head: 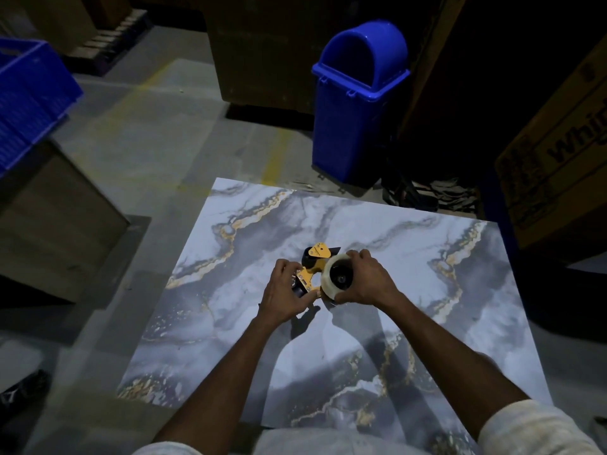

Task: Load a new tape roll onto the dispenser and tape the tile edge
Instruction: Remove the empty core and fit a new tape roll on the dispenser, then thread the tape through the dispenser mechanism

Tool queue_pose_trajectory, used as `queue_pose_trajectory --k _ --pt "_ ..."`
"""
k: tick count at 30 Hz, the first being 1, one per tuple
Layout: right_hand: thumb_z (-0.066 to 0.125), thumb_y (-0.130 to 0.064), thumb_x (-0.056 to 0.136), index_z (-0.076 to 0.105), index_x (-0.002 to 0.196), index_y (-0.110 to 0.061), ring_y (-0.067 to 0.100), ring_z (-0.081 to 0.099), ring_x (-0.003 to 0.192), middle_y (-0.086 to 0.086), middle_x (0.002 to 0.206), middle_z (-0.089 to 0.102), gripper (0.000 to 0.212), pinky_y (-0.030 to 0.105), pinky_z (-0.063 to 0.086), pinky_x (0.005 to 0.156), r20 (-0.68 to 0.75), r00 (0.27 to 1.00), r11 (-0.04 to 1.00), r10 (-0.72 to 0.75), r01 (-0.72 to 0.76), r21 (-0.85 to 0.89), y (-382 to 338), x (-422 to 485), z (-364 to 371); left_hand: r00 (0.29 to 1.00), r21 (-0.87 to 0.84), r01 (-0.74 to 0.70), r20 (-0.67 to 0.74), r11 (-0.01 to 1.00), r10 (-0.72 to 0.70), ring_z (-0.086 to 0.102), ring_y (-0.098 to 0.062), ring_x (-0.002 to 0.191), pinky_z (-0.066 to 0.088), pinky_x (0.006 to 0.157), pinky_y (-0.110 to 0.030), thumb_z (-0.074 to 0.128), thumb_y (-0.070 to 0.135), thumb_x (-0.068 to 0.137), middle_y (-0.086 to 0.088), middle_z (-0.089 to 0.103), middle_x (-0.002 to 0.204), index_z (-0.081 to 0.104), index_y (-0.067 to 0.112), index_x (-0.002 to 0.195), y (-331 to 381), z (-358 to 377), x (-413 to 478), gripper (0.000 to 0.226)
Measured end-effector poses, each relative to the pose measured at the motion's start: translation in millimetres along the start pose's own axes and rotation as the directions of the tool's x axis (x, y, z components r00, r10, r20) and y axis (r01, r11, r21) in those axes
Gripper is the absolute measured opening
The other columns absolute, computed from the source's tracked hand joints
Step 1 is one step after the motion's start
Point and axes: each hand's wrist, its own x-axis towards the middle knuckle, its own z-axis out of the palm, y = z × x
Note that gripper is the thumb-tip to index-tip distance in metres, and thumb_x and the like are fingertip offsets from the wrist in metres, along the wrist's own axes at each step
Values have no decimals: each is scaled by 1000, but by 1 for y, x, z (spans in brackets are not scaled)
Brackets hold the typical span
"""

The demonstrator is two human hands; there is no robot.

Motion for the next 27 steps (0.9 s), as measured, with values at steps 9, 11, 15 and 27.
queue_pose_trajectory --k 9,11,15,27 --pt "84 -64 47 35 140 -23 30 58 109 11 127 48 113 38 55 84 27 999 996 32 -30 -84 -6 5 0 996 -102 58 77 993 -51 55 -6 91 43 73 -14 92 43 66 6 53 113 57 24 118 -1 -8 0 65" --pt "84 -65 47 39 136 -22 30 59 106 11 124 49 109 37 55 82 34 998 994 43 -39 -106 -7 8 -2 996 -113 79 58 990 -73 56 -2 91 45 72 -14 93 44 65 8 55 110 58 24 114 -2 -8 -1 63" --pt "83 -67 45 46 130 -20 29 60 103 10 120 51 104 36 54 78 47 997 991 62 -56 -125 -7 12 -3 994 -151 107 26 983 -104 59 -7 91 53 74 -23 94 43 60 8 58 106 63 26 108 -4 -4 -1 60" --pt "86 -66 46 53 124 -12 25 57 104 13 119 55 100 27 41 72 52 986 983 158 -152 -106 -11 24 16 996 -152 91 13 984 -90 59 -11 91 50 74 -20 98 34 59 5 58 102 67 20 106 -9 0 0 58"
